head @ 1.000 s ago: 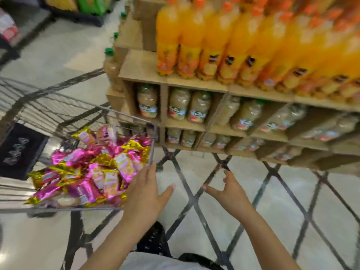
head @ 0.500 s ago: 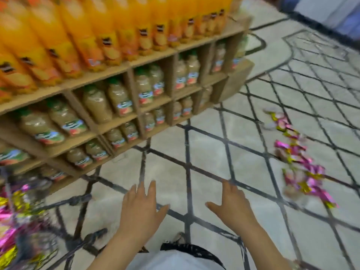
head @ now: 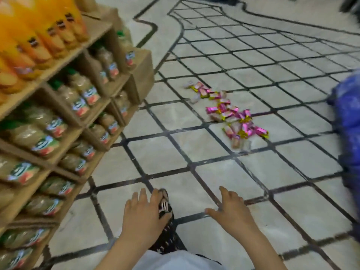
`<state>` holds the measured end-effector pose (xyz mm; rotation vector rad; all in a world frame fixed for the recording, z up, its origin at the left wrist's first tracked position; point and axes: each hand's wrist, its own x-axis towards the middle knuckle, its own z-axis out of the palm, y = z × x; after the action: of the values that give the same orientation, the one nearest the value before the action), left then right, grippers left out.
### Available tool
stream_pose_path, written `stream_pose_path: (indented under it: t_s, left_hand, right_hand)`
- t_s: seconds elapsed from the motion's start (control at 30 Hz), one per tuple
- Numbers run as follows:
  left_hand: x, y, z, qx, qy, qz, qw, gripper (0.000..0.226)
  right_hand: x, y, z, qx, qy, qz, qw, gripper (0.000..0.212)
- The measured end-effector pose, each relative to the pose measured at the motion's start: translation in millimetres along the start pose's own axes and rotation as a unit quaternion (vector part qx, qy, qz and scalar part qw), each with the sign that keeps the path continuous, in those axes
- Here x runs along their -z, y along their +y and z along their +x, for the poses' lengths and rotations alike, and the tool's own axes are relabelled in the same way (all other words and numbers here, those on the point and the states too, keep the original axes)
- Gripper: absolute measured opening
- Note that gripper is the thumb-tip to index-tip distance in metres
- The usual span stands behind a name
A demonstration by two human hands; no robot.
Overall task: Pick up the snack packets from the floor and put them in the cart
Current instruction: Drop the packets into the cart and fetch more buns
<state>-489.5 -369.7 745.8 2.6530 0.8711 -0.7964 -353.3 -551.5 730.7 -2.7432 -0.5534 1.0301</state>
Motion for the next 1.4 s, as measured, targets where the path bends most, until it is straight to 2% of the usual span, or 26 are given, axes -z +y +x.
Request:
stream_pose_path:
  t_s: [0.2,0.43,0.57,0.73,1.0,1.13,1.27,1.4]
  left_hand:
    - [45.3,36.6,93.1,-0.082,-0.024,0.027,0.996,0.083]
    - [139.7,69.1,229.3,-0.171,-0.02,0.059,0.983,0.08]
    - [185.4,82.7,297.6,-0.199,0.008,0.073,0.977,0.081]
    - [220.7,109.1,362.1,-0.219,-0.006,0.103,0.97,0.082]
    - [241.8,198.2,471.1,-0.241,-0.04,0.163,0.956,0.082]
    - [260.2,256.2,540.2,-0.227,-0.032,0.18,0.957,0.081]
    - [278.0,316.4,618.8,-0.213,-0.055,0.183,0.958,0.082]
    - [284.1,371.6,703.5,-0.23,-0.058,0.167,0.957,0.081]
  right_hand:
    - [42.9,17.0,57.6,-0.071,-0.005,0.065,0.995,0.082]
    - [125.2,-7.7,159.2,-0.113,-0.012,0.084,0.99,0.08]
    - [165.1,-22.5,213.7,-0.123,0.02,0.092,0.988,0.079]
    - [191.9,-15.7,254.7,-0.163,0.016,0.143,0.976,0.078]
    - [234.1,66.4,342.2,-0.243,-0.033,0.169,0.955,0.081]
    - [274.3,116.2,434.0,-0.238,-0.047,0.157,0.957,0.081]
    - [322.2,162.6,523.9,-0.225,-0.047,0.168,0.959,0.069]
    - [346.0,209.9,609.9,-0.237,-0.055,0.177,0.954,0.079]
